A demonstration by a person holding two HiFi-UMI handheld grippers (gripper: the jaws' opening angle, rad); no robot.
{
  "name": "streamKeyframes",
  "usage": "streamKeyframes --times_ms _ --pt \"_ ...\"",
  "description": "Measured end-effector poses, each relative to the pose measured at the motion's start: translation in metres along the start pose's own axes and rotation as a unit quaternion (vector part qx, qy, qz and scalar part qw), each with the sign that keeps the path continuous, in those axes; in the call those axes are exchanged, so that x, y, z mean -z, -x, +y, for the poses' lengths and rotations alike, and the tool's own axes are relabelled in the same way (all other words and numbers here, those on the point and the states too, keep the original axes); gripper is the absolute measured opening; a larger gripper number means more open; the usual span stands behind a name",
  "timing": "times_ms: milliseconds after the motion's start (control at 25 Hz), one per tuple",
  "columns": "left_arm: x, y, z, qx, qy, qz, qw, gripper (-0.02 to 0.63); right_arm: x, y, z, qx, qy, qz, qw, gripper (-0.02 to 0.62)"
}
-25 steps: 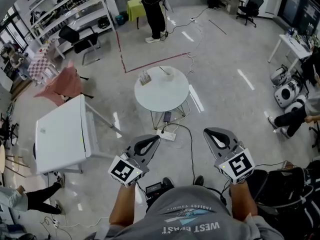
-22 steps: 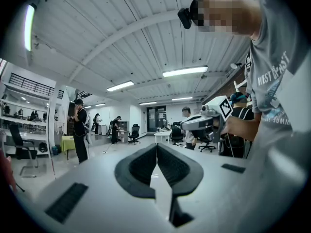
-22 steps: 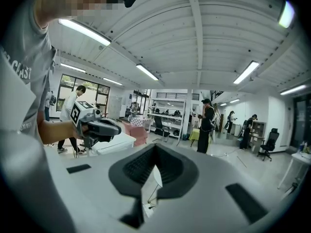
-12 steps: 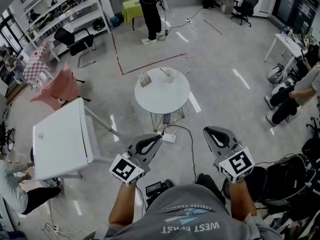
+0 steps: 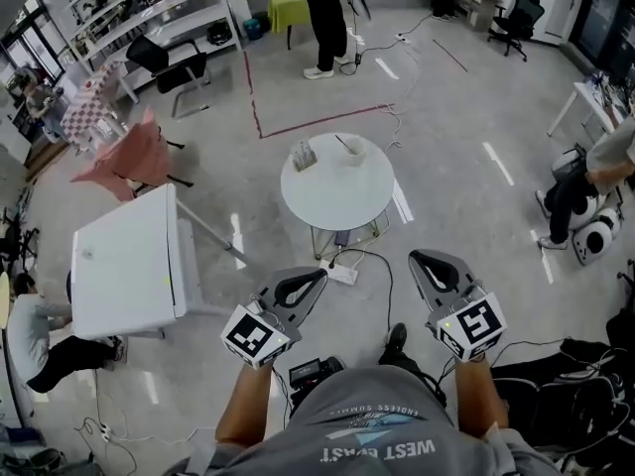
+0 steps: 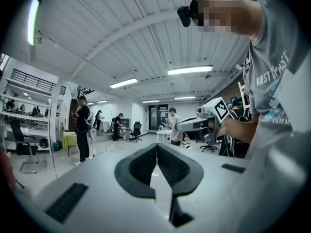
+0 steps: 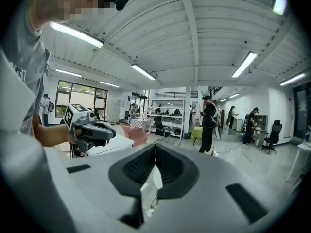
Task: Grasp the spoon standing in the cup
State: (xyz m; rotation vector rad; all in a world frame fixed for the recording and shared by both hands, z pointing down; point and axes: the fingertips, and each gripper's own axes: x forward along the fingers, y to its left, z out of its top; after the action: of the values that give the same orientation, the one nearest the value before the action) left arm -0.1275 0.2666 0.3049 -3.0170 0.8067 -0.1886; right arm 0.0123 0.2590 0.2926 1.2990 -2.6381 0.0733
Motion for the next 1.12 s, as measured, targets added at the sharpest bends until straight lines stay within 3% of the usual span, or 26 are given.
streamKeyframes --times_ms 640,1120 --pt "-0.007 -0.103 0.017 -0.075 0.009 0.014 0.9971 0.008 0.002 -0.027 -0.110 -0.088 0.012 -0.008 0.996 0.003" --pt "-0.010 -0.160 0.028 -0.089 0.004 0.021 0.9958 0.008 0.018 -0.032 -0.165 -0.106 0.005 -0.003 0.994 0.002"
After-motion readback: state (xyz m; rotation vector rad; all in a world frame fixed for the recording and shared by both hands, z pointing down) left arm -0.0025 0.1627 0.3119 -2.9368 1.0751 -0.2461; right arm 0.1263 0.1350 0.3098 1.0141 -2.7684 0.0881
